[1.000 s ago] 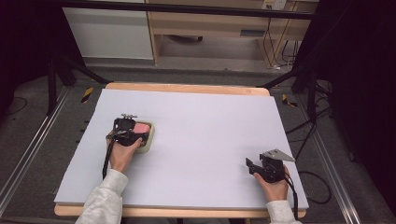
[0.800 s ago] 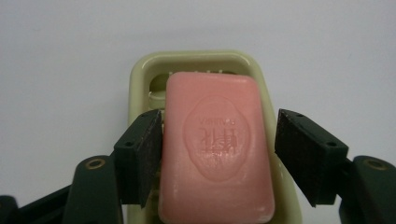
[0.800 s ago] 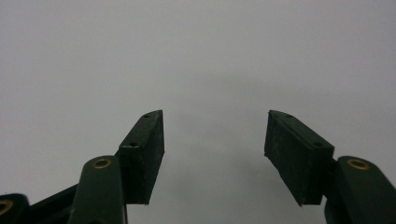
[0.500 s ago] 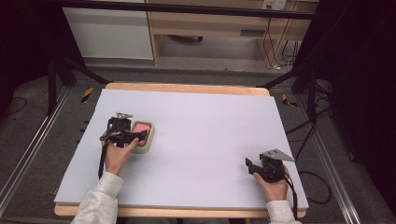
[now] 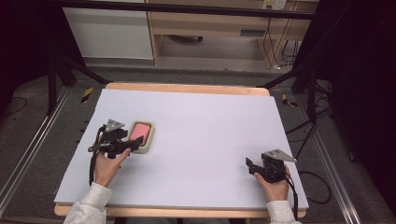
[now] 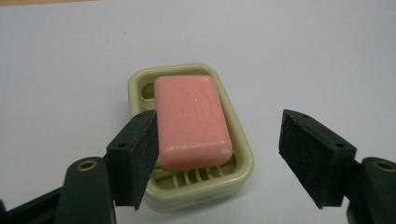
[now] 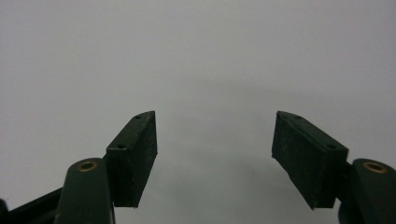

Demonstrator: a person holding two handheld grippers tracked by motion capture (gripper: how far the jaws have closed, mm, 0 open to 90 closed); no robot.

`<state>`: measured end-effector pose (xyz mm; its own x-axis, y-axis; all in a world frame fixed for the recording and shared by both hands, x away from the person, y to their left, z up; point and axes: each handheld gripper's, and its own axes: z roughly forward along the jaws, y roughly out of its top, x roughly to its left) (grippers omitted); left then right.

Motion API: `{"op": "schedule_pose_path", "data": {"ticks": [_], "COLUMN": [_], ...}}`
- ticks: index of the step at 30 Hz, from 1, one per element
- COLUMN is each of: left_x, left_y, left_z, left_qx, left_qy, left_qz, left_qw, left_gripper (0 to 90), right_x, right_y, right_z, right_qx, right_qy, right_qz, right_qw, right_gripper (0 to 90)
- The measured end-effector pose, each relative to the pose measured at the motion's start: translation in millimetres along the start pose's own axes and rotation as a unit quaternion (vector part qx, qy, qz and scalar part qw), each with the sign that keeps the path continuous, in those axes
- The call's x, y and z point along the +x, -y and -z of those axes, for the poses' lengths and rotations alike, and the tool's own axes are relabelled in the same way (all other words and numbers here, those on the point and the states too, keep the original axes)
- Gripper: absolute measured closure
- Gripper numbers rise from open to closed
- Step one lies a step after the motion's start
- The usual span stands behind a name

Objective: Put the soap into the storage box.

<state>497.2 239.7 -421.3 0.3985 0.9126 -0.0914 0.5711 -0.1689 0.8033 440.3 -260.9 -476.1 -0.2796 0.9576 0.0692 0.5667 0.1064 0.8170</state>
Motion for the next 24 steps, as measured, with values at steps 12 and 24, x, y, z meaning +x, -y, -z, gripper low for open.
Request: {"op": "schedule_pose_path", "data": {"ticks": [12,24], "left_x": [15.5,38.9], "left_y": [34.5,68.5], "left_z": [22.4,32.3], "left_qx": [-0.026,-0.003], "left_qy": [-0.002,-0.026], "left_qz": [-0.001,-0.003], "left_qw": [0.9996,0.9997], "left_gripper": [26.7,23.0], "right_x": [-5.5,-10.9], "right_y": [3.6,6.4], "right_z": [-0.2,-1.0], "right_qx": [0.004,0.008], "right_qy": [0.01,0.016], "right_qz": [-0.003,-0.005], "right_qw": [0.9999,0.9998], "right_gripper": [20.4,18.6]}}
